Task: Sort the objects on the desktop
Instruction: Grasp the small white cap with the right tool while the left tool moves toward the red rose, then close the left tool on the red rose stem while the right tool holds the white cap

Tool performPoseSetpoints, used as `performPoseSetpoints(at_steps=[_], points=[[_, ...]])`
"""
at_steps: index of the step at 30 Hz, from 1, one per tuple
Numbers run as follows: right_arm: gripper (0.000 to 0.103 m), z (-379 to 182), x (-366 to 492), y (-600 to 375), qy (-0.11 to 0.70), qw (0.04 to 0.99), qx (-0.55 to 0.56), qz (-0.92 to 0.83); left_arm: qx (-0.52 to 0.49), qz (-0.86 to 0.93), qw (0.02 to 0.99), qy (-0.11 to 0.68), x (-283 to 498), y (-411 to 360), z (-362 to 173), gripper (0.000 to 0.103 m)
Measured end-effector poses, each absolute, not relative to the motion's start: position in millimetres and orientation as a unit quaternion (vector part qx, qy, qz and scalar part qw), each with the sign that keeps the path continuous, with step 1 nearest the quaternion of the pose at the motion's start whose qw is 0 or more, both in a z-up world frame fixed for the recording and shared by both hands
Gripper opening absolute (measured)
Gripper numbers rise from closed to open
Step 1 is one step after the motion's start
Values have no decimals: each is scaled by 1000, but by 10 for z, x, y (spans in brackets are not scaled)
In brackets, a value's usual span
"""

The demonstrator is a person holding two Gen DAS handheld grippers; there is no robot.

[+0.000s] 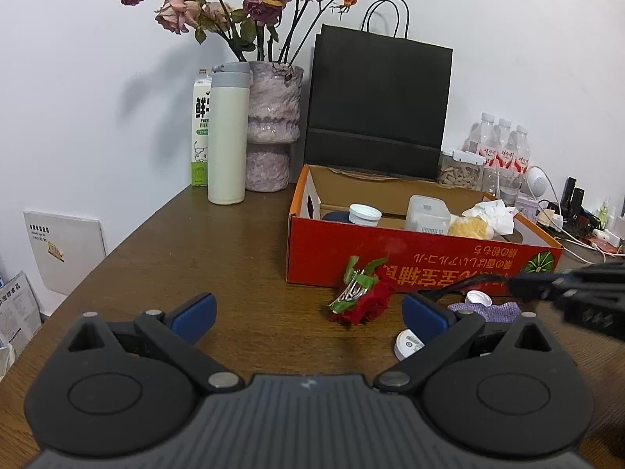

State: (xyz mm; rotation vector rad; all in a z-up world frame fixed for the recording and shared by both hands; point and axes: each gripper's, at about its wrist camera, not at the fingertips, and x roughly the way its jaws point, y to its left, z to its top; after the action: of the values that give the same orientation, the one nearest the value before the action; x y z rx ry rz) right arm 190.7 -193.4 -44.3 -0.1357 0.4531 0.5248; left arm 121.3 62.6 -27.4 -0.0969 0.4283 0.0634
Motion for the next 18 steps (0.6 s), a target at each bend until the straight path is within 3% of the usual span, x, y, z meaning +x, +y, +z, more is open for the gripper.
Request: performPoseSetpoints(at_steps=[18], points=[[3, -262, 1853, -2537, 171, 965, -19, 199, -15, 19, 974, 225, 1474, 372, -304, 103]])
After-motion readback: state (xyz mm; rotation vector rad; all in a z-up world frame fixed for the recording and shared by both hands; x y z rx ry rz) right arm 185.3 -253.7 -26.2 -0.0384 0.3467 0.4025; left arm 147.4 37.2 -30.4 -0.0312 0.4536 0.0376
